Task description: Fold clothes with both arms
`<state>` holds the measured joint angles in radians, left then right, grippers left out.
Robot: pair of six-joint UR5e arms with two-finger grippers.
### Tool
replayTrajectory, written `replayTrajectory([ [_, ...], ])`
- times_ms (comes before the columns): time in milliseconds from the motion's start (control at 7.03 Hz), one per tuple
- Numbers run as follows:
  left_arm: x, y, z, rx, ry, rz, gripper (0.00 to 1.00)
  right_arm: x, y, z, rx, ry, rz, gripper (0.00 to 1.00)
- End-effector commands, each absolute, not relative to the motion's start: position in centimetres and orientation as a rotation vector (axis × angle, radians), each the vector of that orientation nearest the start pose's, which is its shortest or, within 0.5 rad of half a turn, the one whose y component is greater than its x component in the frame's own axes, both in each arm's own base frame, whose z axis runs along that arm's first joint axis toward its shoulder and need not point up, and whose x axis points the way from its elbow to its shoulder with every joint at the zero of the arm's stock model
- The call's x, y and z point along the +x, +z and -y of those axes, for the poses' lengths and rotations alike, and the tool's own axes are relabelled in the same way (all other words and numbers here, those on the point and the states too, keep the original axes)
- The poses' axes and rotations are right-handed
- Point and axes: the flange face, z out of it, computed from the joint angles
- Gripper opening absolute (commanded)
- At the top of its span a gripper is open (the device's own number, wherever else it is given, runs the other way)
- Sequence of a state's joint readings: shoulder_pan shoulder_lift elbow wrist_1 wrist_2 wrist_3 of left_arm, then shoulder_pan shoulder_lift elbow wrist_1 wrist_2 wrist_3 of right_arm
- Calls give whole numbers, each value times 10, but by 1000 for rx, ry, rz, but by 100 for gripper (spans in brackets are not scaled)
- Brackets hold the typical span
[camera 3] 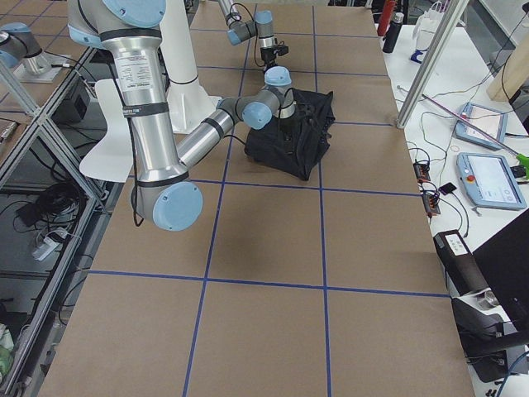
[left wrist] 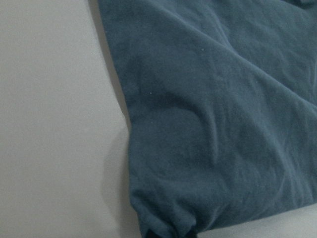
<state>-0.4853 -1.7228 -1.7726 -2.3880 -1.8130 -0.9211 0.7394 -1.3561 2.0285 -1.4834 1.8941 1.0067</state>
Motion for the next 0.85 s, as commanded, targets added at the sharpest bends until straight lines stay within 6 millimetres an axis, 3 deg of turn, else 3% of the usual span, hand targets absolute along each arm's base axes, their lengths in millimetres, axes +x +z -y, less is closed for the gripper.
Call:
replayTrajectory([
  [0, 412, 399, 398, 537, 298, -1038, 0, -327, 333, 436, 213, 43, 784, 100],
  [284, 385, 414, 466, 608, 270, -942, 0, -327, 335, 436, 214, 40, 780, 100],
  [569, 399, 406, 577, 653, 222, -858, 0, -325, 335, 438, 215, 43, 780, 100],
  [711, 406, 397, 613, 669, 225, -830, 0, -325, 335, 438, 214, 45, 781, 100],
])
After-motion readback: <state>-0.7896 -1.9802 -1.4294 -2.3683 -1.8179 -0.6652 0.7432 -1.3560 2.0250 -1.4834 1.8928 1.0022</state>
